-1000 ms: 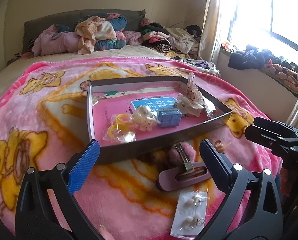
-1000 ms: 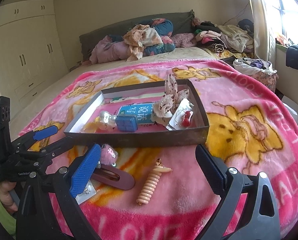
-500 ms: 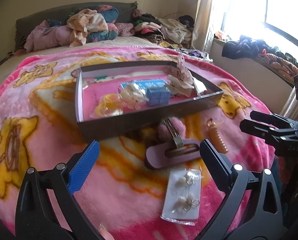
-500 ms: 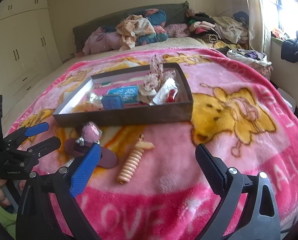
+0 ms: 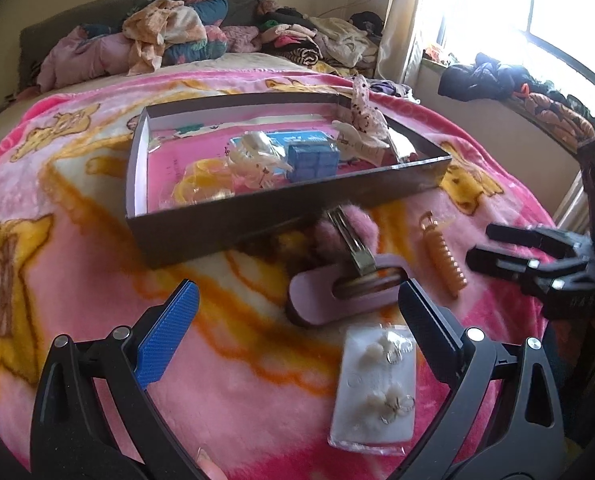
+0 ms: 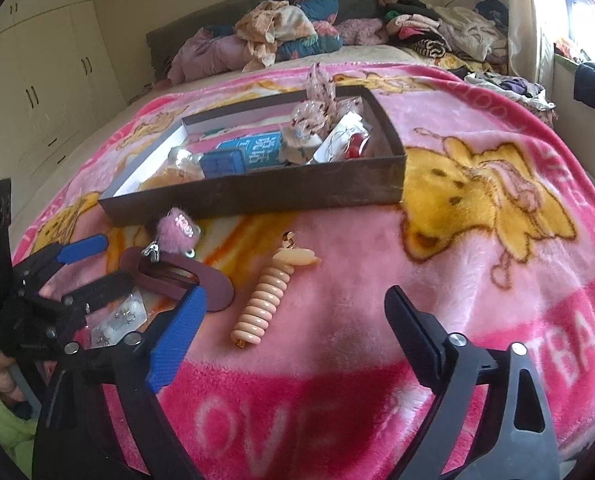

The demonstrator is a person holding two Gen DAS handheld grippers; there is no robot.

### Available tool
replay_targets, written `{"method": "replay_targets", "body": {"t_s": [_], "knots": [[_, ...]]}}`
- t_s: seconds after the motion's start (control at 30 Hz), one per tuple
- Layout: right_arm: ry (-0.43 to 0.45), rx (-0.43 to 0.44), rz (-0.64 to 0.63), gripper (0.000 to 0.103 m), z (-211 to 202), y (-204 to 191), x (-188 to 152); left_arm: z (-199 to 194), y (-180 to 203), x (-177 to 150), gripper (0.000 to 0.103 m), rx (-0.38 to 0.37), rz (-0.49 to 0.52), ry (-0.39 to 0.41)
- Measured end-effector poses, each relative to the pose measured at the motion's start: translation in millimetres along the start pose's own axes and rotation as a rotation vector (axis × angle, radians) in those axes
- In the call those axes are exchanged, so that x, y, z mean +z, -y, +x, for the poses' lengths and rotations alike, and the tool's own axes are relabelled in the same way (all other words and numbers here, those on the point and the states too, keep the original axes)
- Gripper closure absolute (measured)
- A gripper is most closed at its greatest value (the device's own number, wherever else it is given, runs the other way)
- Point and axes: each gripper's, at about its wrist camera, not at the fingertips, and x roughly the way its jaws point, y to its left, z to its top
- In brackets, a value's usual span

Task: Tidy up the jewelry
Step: 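Grasp the pink pom-pom hair clip with the left tool while the right tool grasps the spiral hair tie, then carry the pom-pom clip and spiral hair tie over the pink box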

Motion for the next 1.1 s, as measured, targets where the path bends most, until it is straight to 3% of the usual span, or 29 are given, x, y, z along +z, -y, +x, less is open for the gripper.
{"method": "replay_targets", "body": {"t_s": [0.2, 0.33, 0.5, 0.53, 0.8, 1.1], "knots": [[-0.044, 0.015, -0.011, 0.035, 15.8, -4.0, 1.6, 6.8, 4.5, 19.3, 0.013, -0.042, 0.007, 0.004], [-0.056, 0.022, -0.012, 0.046, 22.4, -6.7, 2.4, 18.0, 10.8, 27.3, 0.023, -0.062, 0.025, -0.029], [-0.072, 0.028, -0.016, 0.079, 27.7, -7.2, 2.6, 30.8, 18.0, 30.5, 0.035, -0.076, 0.023, -0.067], [-0.069, 0.026, -0.014, 0.081, 27.0, -6.4, 2.9, 32.7, 19.9, 30.4, 0.038, -0.077, 0.025, -0.074], [-0.03, 0.028, 0.022, 0.086, 17.0, 4.2, 4.5, 43.9, 24.5, 30.3, 0.077, -0.071, 0.032, -0.106], [0.014, 0.032, 0.062, 0.086, 1.4, 15.2, 2.0, 40.4, 32.4, 32.7, 0.081, -0.078, 0.048, -0.086]]}}
